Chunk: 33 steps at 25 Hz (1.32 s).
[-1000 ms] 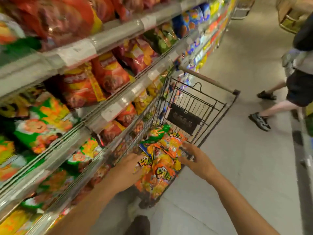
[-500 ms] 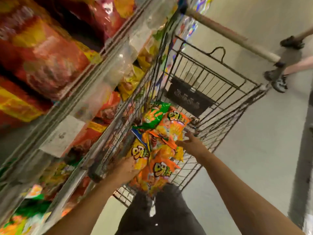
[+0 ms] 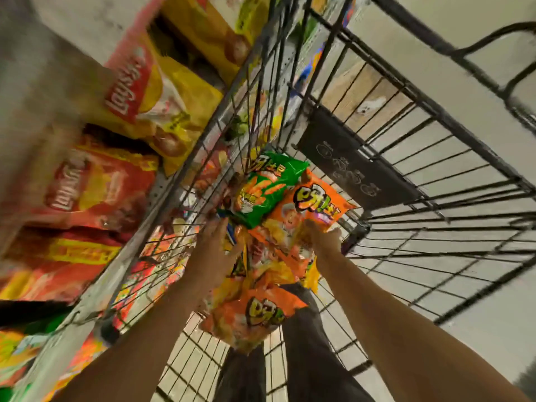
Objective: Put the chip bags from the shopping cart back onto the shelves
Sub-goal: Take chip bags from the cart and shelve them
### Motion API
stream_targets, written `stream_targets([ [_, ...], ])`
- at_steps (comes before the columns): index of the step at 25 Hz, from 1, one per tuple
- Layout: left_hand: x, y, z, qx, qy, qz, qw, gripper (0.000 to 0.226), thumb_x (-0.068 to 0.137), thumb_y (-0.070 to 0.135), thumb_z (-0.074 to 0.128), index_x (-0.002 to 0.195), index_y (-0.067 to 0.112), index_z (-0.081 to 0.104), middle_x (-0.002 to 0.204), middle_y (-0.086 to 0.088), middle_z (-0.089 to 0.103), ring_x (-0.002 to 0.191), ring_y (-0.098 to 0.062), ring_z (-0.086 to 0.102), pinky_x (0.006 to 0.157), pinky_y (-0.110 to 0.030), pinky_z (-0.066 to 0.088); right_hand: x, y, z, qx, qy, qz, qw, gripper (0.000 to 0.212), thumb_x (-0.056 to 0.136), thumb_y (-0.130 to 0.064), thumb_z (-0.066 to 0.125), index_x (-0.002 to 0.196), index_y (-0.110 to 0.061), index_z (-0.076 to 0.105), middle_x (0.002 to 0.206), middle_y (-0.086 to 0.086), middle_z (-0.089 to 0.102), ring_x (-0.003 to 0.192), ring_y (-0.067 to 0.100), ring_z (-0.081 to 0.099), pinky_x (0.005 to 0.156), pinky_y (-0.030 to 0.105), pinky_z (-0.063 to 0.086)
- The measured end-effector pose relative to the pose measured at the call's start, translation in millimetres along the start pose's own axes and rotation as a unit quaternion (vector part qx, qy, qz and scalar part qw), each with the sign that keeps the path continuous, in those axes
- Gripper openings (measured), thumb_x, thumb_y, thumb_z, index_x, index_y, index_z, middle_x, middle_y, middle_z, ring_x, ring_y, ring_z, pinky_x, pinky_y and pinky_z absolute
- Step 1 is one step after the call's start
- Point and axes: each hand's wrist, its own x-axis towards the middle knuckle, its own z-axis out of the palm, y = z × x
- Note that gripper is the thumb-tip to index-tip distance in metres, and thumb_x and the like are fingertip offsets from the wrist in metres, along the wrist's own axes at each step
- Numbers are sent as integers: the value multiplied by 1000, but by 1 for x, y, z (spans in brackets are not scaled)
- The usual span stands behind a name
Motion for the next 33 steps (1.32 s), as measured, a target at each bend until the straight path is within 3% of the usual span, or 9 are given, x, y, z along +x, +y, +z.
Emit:
stream_targets([
  [4,83,42,-12,-25,33,12,999,55,107,39,37,154,9,36,160,-16,35,147,-31,30,121,-46,27,19,2,7,115,-29,37,992,47,88,-33,79,120,-12,53,110,16,68,80,24,69,55,29,56],
  [10,124,50,9,-75,-26,-67,995,51,110,34,26,149,4,41,155,-24,37,142,-37,35,117,-43,29,21,11,10,185,-43,89,978,61,77,-40,86,124,-16,54,102,7,69,81,24,71,61,32,57],
  [12,119,48,7,-128,13,-76,989,43,110,31,30,129,3,58,133,-26,56,122,-38,53,100,-45,44,12,7,6,215,-68,98,969,54,76,-36,88,118,-12,65,94,7,75,69,23,76,56,35,61],
  [15,98,44,-1,-245,45,-111,962,28,107,32,45,110,12,64,103,-16,68,84,-29,66,66,-30,54,-10,11,-3,182,-82,85,976,52,77,-36,88,117,-8,69,100,13,77,84,32,76,81,54,62],
  [19,46,41,3,-490,-55,-186,850,12,102,21,57,92,21,62,62,9,67,48,-5,57,40,-14,40,-55,26,-21,126,-105,19,986,44,79,-33,86,113,-11,69,92,8,78,76,26,77,72,44,64],
  [23,0,32,9,-647,-157,-209,716,21,104,29,50,112,16,64,105,4,70,91,-13,69,62,-26,57,-96,30,-33,102,-135,-61,984,37,86,-23,80,119,-14,66,104,11,78,89,31,78,80,50,63],
  [25,-21,33,3,-682,-151,-179,693,19,101,29,54,104,15,65,115,-2,73,87,-14,71,61,-26,59,-118,32,-44,97,-142,-96,980,40,87,-22,79,123,-14,64,108,13,77,92,34,77,82,54,62],
  [29,-80,41,-29,-658,-100,-43,745,11,75,31,77,83,24,78,83,7,78,82,-10,70,64,-18,55,-167,48,-85,114,-159,-207,959,36,86,-21,77,120,-18,66,104,10,79,87,31,78,61,40,63],
  [33,-163,24,-61,-581,-79,83,806,33,72,33,84,100,49,76,108,16,76,103,-4,70,83,-21,53,-209,65,-115,110,-181,-334,919,40,92,-15,72,130,-18,60,116,13,75,100,36,75,75,54,63],
])
